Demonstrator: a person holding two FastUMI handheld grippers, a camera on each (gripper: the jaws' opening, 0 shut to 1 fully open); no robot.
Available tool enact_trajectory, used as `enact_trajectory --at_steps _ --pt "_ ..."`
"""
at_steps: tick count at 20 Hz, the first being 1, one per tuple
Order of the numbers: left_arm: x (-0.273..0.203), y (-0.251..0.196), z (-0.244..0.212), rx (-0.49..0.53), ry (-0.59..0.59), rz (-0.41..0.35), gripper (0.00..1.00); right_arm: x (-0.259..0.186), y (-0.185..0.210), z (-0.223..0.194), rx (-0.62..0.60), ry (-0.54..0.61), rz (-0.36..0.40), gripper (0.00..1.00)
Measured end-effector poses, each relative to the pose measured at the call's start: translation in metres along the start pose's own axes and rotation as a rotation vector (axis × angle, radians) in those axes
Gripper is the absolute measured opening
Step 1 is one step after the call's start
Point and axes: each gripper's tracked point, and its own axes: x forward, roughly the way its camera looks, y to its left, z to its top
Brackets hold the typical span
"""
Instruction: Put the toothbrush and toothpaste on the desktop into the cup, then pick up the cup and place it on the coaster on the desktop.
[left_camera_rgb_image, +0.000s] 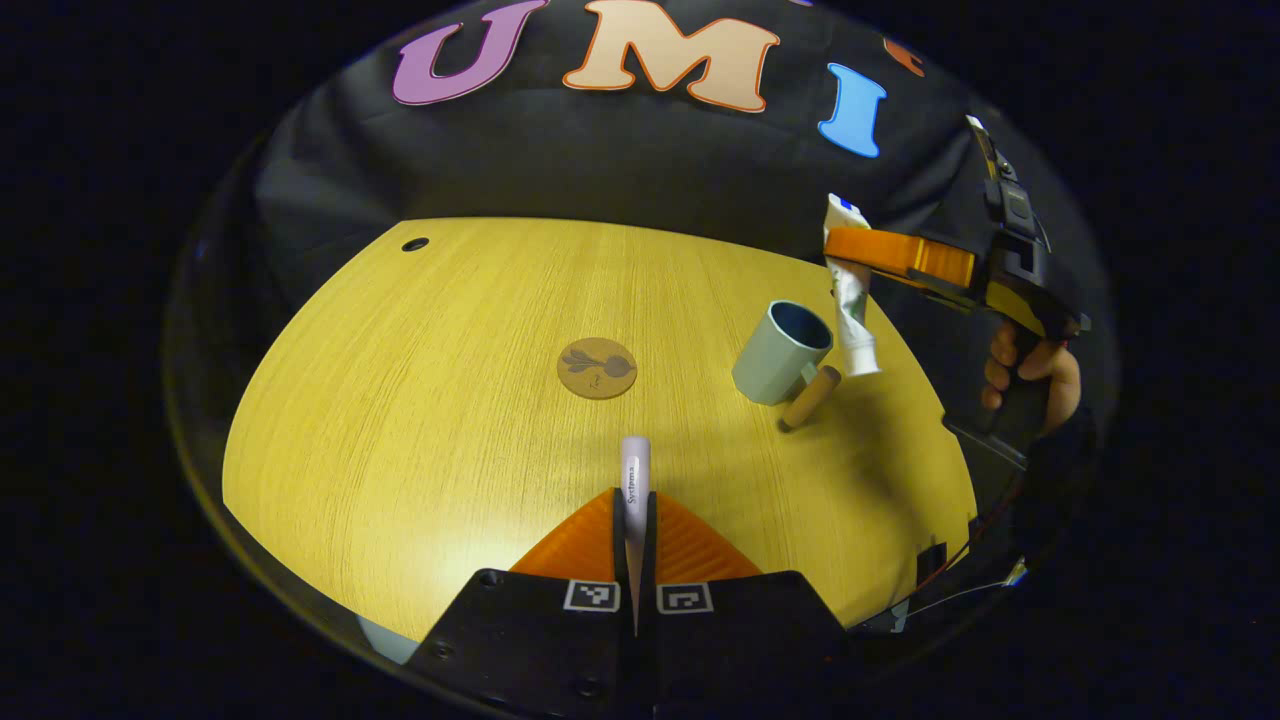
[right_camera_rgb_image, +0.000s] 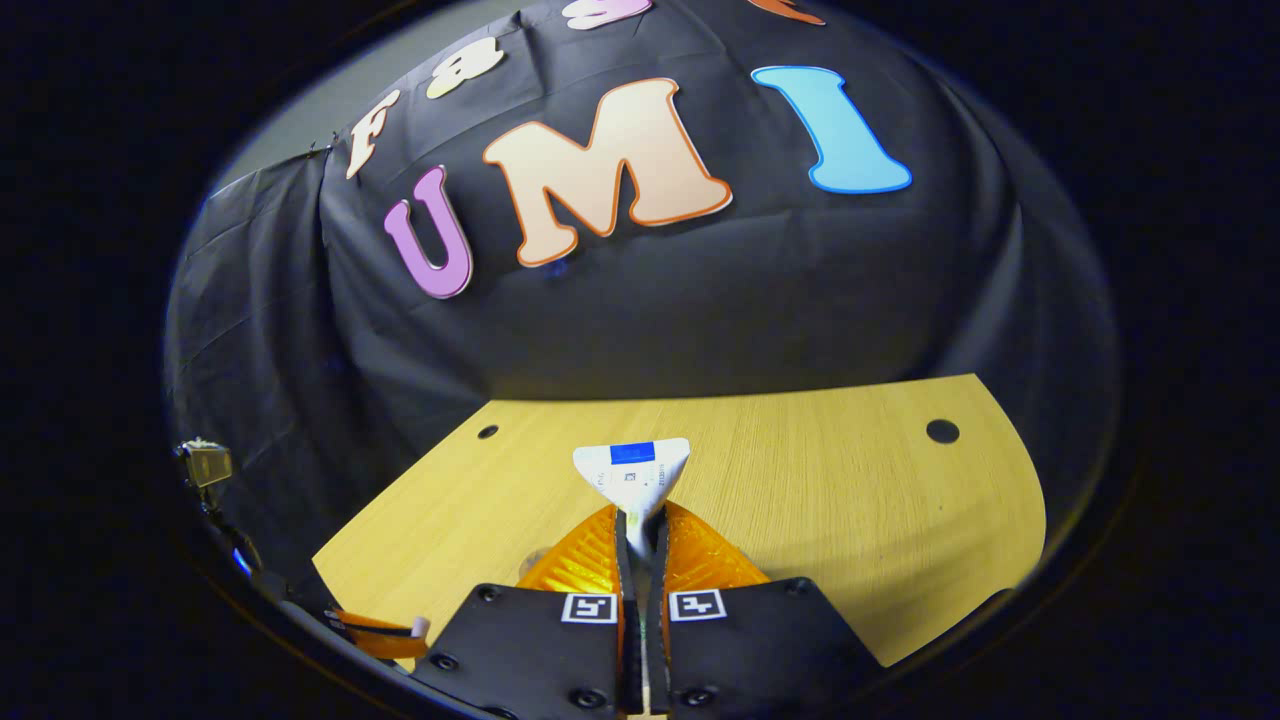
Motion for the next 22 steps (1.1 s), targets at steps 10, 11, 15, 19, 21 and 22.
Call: enact_trajectory --at_steps 10,11,15,19,21,22 --pt "-0.019 -0.006 0.030 -0.041 -0.107 0.037 0.00 0.060 -0.027 -0.026 -0.064 -0.006 -0.052 0.07" --pt "-0.021 -0.007 0.033 -0.047 -0.115 0.037 0.00 0.060 -0.028 -0.030 -0.078 0.000 -0.056 0.07" --pt "-0.024 -0.014 0.060 -0.041 -0.185 0.025 0.00 0.050 -0.036 -0.051 -0.068 0.042 -0.068 0.16" --pt "-0.019 -0.030 0.084 -0.031 -0.239 -0.014 0.00 0.018 -0.041 -0.058 -0.019 0.049 -0.053 0.67" --pt "-0.015 -0.041 0.099 -0.026 -0.276 -0.043 0.00 -0.005 -0.051 -0.057 -0.003 0.037 -0.057 0.92" --pt "-0.014 -0.046 0.109 -0.028 -0.303 -0.058 0.00 -0.018 -0.056 -0.060 0.009 0.037 -0.057 0.92"
